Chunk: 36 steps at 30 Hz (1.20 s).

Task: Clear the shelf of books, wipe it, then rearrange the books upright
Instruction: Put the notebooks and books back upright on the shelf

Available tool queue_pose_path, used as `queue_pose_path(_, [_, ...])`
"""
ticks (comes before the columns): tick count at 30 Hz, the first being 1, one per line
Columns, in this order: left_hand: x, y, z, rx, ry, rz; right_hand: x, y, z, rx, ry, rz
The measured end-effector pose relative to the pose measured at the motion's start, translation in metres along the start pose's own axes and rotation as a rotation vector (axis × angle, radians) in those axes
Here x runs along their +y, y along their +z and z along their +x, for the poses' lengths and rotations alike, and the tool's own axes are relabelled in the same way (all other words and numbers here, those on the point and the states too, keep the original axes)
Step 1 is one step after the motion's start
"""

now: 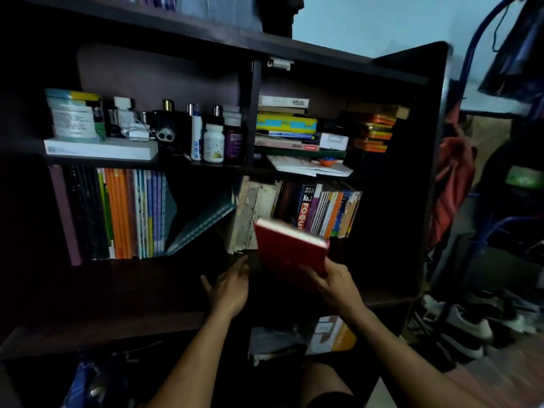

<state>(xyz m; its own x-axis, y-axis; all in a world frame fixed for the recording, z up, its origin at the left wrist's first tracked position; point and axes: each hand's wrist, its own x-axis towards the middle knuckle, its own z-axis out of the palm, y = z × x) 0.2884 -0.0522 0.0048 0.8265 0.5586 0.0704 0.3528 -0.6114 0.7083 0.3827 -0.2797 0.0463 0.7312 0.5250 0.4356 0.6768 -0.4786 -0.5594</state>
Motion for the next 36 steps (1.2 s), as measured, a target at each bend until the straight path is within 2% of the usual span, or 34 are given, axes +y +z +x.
queue_pose_path(2, [0.006, 0.002, -0.003, -0.027, 0.0, 0.109, -0.012, 0.008, 0.011, 0.091, 0.062, 0.108])
queue_pose_path(6, [0.007, 0.017, 0.002, -0.042, 0.096, 0.393, -0.028, 0.029, 0.022, 0.224, 0.181, 0.121])
queue_pose_path(10, [0.012, 0.026, 0.01, 0.003, 0.146, 0.556, -0.011, 0.053, 0.028, 0.096, 0.25, 0.002])
queue_pose_path(13, [0.022, 0.026, 0.033, 0.047, 0.173, 0.689, 0.002, 0.063, 0.035, 0.089, 0.251, 0.01])
queue_pose_path(16, [0.033, 0.034, 0.056, 0.19, 0.275, 0.712, 0.01, 0.066, 0.039, 0.121, 0.268, 0.093])
queue_pose_path(19, [0.038, 0.047, 0.079, 0.265, 0.417, 0.729, 0.018, 0.074, 0.043, 0.16, 0.31, 0.187])
queue_pose_path(23, [0.034, 0.051, 0.128, 0.509, 0.707, 0.697, 0.03, 0.079, 0.05, 0.177, 0.345, 0.197])
queue_pose_path(26, [0.03, 0.04, 0.16, 0.625, 0.835, 0.764, 0.032, 0.082, 0.049, 0.145, 0.295, 0.155])
queue_pose_path(29, [0.025, 0.042, 0.174, 0.596, 0.846, 0.768, 0.033, 0.082, 0.051, 0.14, 0.242, 0.117])
queue_pose_path(36, [0.021, 0.046, 0.176, 0.699, 0.882, 0.73, 0.022, 0.075, 0.051, 0.108, 0.269, 0.121])
